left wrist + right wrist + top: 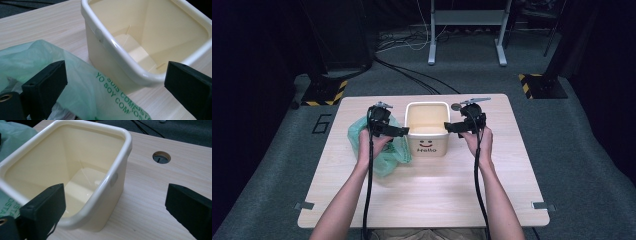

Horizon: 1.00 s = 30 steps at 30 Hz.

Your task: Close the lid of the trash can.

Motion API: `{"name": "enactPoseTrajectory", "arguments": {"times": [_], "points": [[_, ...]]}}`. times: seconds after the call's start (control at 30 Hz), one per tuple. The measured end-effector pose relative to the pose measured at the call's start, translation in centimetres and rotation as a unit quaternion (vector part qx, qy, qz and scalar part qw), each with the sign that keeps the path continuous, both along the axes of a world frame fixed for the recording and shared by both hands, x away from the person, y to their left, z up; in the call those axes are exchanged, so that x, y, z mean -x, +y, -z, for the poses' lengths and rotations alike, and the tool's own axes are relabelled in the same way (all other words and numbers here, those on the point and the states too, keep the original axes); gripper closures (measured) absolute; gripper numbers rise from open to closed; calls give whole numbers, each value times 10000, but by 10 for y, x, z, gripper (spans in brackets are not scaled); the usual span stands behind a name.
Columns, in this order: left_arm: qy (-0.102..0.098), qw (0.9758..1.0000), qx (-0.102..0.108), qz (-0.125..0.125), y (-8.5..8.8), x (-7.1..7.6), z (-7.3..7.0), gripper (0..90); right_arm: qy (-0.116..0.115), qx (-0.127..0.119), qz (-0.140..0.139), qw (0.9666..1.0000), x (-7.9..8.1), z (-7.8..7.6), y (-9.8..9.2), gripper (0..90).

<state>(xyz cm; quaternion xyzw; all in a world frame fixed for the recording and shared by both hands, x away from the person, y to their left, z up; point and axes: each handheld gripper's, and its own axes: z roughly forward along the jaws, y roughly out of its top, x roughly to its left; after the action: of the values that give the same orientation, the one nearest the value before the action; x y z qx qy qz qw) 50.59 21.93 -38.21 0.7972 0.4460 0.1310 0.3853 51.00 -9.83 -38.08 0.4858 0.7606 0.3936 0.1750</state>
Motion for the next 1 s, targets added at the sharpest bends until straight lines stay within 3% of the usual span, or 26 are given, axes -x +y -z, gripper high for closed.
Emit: {"name": "enactPoseTrajectory", "arguments": {"times": [0.27, 0.5, 0.73, 1.0], "points": [[-250, 9996, 35, 99, 20, 28, -5, 32, -314, 186, -270, 9990, 37, -2, -7, 0], [-385, 9989, -102, 248, 29, 53, 2, 33, -478, 291, -385, 9977, 69, 3, -14, 0], [-393, 9989, -161, 218, 44, 76, 22, 33, -565, 418, -367, 9969, 99, 19, -28, 1], [-176, 9997, -165, -21, 68, 97, 56, 32, -496, 463, -115, 9976, 126, 47, -50, 1]]}}
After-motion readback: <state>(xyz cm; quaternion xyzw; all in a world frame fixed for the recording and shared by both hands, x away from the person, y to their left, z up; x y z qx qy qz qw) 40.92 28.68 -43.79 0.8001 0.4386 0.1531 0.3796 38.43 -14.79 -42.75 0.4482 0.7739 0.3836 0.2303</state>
